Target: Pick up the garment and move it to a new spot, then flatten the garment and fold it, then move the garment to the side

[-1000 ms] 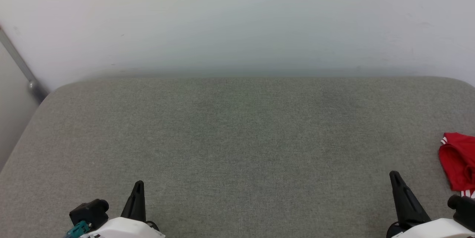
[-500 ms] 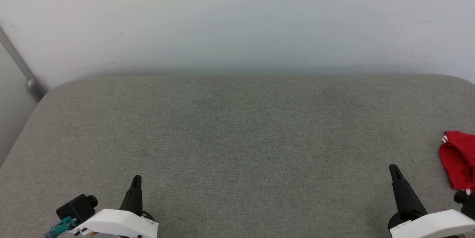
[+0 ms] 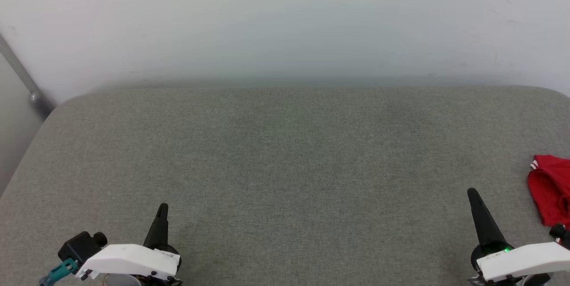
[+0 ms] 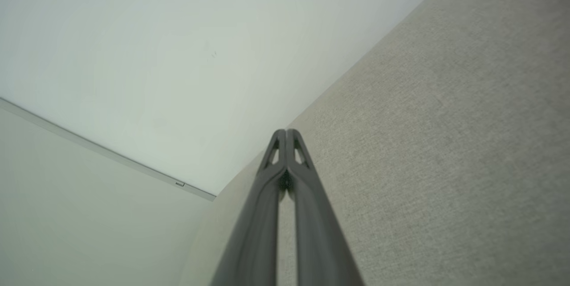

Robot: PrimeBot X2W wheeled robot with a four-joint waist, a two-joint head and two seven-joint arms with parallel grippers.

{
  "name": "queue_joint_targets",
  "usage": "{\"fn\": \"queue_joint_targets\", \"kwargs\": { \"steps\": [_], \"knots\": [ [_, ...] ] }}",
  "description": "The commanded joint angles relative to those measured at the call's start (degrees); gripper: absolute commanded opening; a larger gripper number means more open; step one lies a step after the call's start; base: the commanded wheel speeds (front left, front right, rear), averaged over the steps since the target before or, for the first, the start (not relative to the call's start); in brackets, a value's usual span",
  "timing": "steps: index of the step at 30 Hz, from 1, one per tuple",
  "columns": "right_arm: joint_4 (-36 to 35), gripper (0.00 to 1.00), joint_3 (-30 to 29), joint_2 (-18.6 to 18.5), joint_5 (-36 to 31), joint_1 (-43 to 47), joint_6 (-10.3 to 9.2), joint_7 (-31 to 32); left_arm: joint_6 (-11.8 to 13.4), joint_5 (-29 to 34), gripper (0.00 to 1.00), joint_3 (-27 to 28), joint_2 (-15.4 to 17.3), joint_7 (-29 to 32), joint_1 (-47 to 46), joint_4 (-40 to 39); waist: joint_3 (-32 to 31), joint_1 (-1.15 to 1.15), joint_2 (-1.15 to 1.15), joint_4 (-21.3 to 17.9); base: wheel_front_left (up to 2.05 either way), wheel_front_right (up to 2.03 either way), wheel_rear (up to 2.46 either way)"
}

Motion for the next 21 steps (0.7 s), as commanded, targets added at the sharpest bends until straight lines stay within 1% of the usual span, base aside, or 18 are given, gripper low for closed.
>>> {"fn": "queue_joint_targets", "kwargs": {
  "steps": [1, 17, 21],
  "knots": [
    [0.00, 0.00, -0.15, -0.43, 2.16, -1.77, 0.01, 0.16, -0.63, -1.74, 0.00, 0.80, -0.15, 0.51, -1.58, -0.41, 0.07, 0.00, 0.00, -0.01, 0.00, 0.00, 0.00],
    [2.74, 0.00, -0.57, -0.38, 12.31, -4.01, 0.01, 0.92, -2.45, -10.21, 0.00, 3.34, -1.48, 3.09, -2.60, 0.00, 0.63, 0.00, 0.00, -0.09, 0.00, 0.00, 0.00],
    [3.20, 0.00, -0.65, -0.36, 14.02, -4.37, 0.01, 1.09, -2.75, -11.68, 0.00, 3.78, -1.69, 3.55, -2.80, 0.07, 0.73, 0.00, 0.00, -0.11, 0.00, 0.00, 0.00]
  ]
}}
